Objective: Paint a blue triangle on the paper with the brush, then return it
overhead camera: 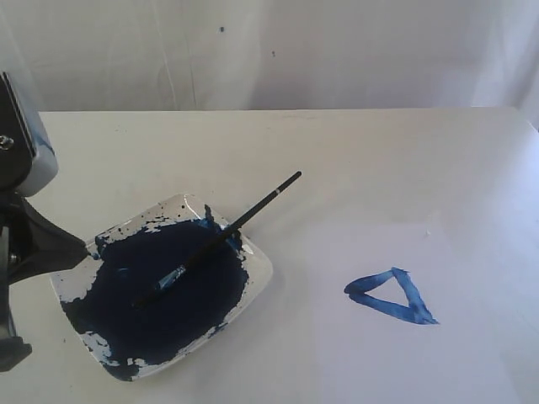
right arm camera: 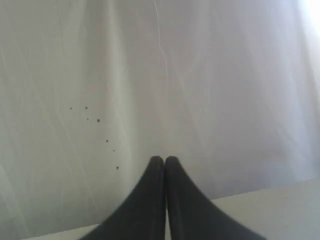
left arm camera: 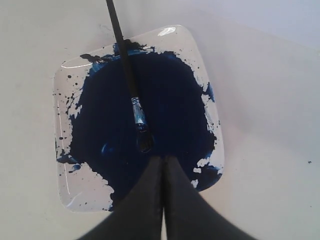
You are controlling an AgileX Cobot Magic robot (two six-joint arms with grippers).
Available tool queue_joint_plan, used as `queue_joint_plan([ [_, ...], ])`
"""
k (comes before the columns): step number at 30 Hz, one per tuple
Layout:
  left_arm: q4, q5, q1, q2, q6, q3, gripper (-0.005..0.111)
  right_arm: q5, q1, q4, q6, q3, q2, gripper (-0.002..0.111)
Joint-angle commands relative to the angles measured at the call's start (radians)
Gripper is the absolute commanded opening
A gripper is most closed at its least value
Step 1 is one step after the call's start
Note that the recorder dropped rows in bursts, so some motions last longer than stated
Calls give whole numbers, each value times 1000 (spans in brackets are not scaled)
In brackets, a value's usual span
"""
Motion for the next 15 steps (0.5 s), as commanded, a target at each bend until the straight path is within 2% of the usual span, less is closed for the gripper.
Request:
queue_joint_plan([
  [1, -1, 5, 0, -5, -8, 5, 0, 17, -3, 18, 75, -5, -5, 0],
  [7, -1, 5, 0, -5, -8, 5, 0, -10, -3, 150, 125, -5, -5, 0],
  [10, -1, 5, 0, -5, -8, 5, 0, -125, -3, -93, 118, -5, -5, 0],
  [15, -1, 5, 0, -5, -8, 5, 0, -90, -3, -93, 116, 35, -5, 0],
])
